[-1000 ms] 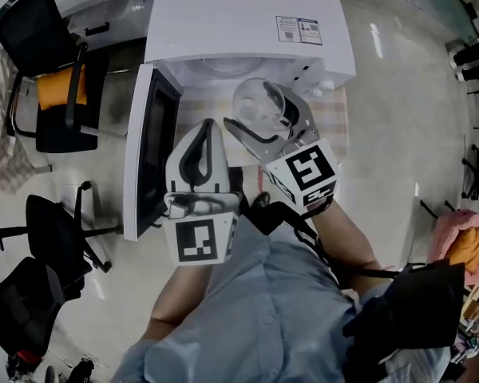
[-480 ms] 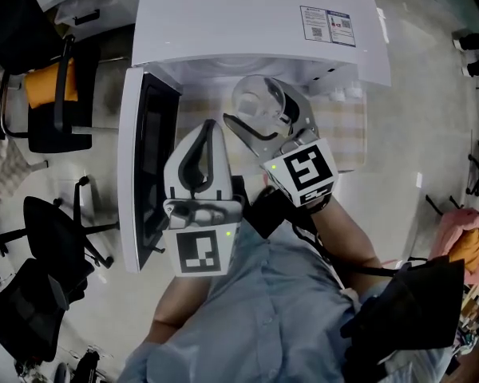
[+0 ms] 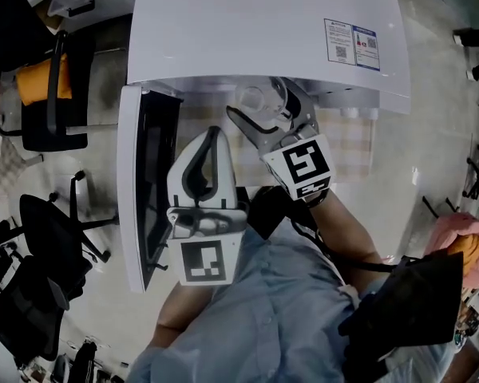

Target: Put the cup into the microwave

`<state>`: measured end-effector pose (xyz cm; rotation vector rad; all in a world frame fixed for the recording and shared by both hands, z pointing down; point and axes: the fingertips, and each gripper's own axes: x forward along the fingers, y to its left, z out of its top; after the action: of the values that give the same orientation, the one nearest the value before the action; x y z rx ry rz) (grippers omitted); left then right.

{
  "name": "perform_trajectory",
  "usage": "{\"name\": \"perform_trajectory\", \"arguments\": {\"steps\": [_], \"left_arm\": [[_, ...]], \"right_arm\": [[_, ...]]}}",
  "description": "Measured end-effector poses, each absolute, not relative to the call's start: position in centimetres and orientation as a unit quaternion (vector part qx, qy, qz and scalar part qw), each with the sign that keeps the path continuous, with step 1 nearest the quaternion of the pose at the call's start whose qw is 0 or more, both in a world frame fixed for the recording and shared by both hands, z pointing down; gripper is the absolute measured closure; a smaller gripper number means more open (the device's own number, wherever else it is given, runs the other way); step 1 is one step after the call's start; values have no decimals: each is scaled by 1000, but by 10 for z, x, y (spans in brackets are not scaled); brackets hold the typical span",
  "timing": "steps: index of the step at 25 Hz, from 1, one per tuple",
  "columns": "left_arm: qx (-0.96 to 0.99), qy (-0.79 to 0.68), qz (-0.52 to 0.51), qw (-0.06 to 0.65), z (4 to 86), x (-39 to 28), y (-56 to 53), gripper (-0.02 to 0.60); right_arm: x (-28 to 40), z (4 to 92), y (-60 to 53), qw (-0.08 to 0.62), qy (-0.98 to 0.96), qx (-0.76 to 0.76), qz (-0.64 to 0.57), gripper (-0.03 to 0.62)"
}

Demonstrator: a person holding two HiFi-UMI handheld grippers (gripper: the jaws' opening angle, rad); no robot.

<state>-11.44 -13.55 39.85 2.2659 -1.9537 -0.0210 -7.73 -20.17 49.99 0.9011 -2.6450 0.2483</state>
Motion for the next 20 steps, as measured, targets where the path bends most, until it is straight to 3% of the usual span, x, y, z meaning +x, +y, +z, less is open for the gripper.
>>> {"name": "perform_trajectory", "arguments": {"steps": [20], "left_arm": [[751,-653,9,99,413,-125,-164,574]], "right_arm": [[-91,534,-252,193,-921,327,86,224]]}}
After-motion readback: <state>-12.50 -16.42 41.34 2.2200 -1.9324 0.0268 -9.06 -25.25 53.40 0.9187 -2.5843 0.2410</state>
